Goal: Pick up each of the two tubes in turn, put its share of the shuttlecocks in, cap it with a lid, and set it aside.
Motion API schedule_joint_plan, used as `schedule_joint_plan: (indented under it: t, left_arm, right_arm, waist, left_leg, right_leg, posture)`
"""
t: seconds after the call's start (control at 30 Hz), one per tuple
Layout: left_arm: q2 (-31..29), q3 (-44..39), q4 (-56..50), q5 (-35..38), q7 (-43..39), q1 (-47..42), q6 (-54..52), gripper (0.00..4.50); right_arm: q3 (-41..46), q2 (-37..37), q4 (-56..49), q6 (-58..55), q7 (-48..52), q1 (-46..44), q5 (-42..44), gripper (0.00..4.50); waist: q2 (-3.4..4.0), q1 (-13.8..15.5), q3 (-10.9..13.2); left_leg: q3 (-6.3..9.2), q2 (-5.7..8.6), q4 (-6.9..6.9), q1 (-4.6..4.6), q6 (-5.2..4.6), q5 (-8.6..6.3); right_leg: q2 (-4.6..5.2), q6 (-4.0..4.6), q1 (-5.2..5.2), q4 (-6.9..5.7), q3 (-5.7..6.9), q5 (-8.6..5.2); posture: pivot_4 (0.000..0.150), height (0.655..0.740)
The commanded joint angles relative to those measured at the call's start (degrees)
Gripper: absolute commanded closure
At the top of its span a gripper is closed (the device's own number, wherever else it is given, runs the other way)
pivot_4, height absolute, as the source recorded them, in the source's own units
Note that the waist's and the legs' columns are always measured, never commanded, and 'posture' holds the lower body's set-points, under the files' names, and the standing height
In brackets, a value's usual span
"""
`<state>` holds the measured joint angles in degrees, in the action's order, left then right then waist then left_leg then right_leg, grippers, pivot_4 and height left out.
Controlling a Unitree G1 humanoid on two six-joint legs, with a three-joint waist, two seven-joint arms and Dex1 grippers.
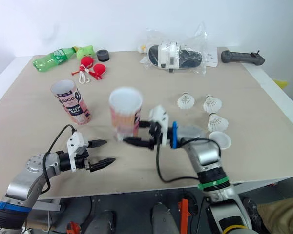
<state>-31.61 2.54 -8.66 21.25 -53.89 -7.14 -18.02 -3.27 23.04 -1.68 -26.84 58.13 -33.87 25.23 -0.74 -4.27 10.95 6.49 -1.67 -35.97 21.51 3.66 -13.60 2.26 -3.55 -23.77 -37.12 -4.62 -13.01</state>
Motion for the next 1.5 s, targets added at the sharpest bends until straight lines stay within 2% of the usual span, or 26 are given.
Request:
schedule_joint_plan:
  t: [0.03, 0.3, 0.5, 0.77, 0.87, 1.27, 1.5]
  left_arm:
    - [1.5, 0.7, -0.6, 0.5, 0.8, -1.9, -0.2, 0.0]
    - [6.1, 3.4, -0.1, 0.3, 2.0, -6.7, -1.4, 0.0]
    - [8.4, 4.3, -0.4, 0.7, 3.1, -8.3, -1.6, 0.0]
    - [11.3, 3.2, -2.2, 2.5, 5.0, -10.1, -2.3, 0.0]
    - [11.5, 2.9, -4.0, 3.7, 5.0, -11.2, -3.1, 0.0]
    - [11.3, 3.5, -5.3, 4.8, 5.0, -15.2, -4.8, 0.0]
    - [11.5, 3.9, -5.3, 4.7, 5.3, -14.9, -4.8, 0.0]
  right_arm:
    - [11.1, 3.6, -4.2, -4.8, -8.6, -3.2, 4.1, 1.18]
    - [23.0, 12.8, 6.1, -2.0, -23.8, -2.9, -2.8, 1.18]
    - [29.7, 20.1, 24.2, 6.3, -32.7, -1.0, -8.7, 1.18]
    - [30.7, 22.0, 45.8, 15.6, -37.5, -0.7, -11.8, 1.18]
    - [30.2, 21.7, 50.9, 18.8, -37.6, -0.9, -12.1, 1.18]
    - [34.8, 18.9, 56.0, 22.6, -34.7, -3.0, -4.6, 1.18]
    - [34.2, 18.5, 58.2, 23.4, -35.3, -3.6, -4.3, 1.18]
  waist:
    - [-0.01, 0.2, 0.0]
    - [-0.02, 1.0, 0.0]
    - [-0.03, 1.2, 0.0]
    - [-0.03, 0.5, 0.0]
    - [-0.03, 0.0, 0.0]
    - [-0.09, -0.3, 0.0]
    - [-0.09, -0.3, 0.0]
  left_leg:
    - [0.01, 0.0, -0.01, 0.01, 0.0, 0.0]
    - [-0.05, 0.06, 0.0, 0.06, -0.02, -0.01]
    - [-0.16, 0.08, 0.01, 0.06, -0.06, -0.03]
    - [-0.29, 0.09, -0.01, -0.04, -0.12, -0.01]
    - [-0.3, 0.11, -0.09, -0.05, -0.14, 0.01]
    - [-0.42, 0.14, -0.28, -0.31, -0.13, 0.02]
    - [-0.54, 0.23, -0.29, -0.28, -0.13, 0.01]
  right_leg:
    - [0.0, -0.01, 0.02, 0.01, 0.02, 0.0]
    - [0.06, 0.03, 0.0, 0.05, -0.04, 0.0]
    - [0.07, 0.07, -0.02, 0.07, -0.15, 0.02]
    - [0.04, -0.1, 0.01, 0.07, -0.33, 0.03]
    - [0.04, -0.16, 0.05, 0.08, -0.36, 0.09]
    - [-0.08, -0.34, 0.38, 0.15, -0.76, 0.18]
    - [-0.1, -0.46, 0.38, 0.22, -1.07, 0.17]
  posture:
    - [0.15, 0.74]
    - [0.15, 0.74]
    - [0.15, 0.74]
    - [0.15, 0.74]
    - [0.15, 0.74]
    - [0.15, 0.74]
    - [0.15, 0.74]
